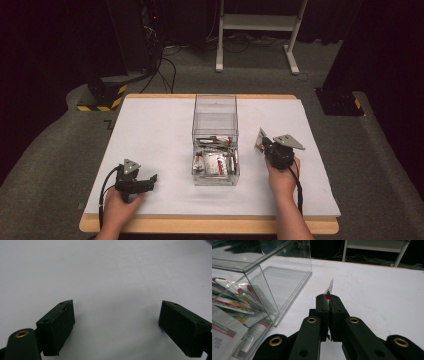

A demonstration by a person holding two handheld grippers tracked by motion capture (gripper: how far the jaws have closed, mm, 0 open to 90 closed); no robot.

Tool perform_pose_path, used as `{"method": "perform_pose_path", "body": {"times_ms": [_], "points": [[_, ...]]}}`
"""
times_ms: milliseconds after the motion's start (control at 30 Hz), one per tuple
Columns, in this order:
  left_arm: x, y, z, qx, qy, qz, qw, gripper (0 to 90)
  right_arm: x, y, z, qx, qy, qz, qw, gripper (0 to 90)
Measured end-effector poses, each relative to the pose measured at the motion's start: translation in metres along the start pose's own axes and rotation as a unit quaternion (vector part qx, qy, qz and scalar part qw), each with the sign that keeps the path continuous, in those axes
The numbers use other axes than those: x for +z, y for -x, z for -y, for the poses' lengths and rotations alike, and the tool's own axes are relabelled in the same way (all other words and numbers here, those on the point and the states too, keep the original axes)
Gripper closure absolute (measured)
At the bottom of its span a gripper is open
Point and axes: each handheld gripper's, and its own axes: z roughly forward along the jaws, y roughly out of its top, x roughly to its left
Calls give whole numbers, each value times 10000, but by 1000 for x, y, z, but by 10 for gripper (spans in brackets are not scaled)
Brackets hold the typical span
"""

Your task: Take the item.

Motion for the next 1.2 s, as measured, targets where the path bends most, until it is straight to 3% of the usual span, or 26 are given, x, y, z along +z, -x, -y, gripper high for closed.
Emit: {"method": "perform_pose_path", "body": {"times_ms": [600, 1067, 1200], "points": [[0, 0, 0, -1, 0, 0, 10000, 136, 11, 3, 7, 83, -164, -24, 9998, 868], [0, 0, 0, 2, -8, 7, 10000, 136, 13, 11, 12, 136, -273, 178, 9994, 828], [0, 0, 0, 6, -11, 3, 10000, 137, 13, 14, 13, 171, -310, 220, 9991, 775]]}}
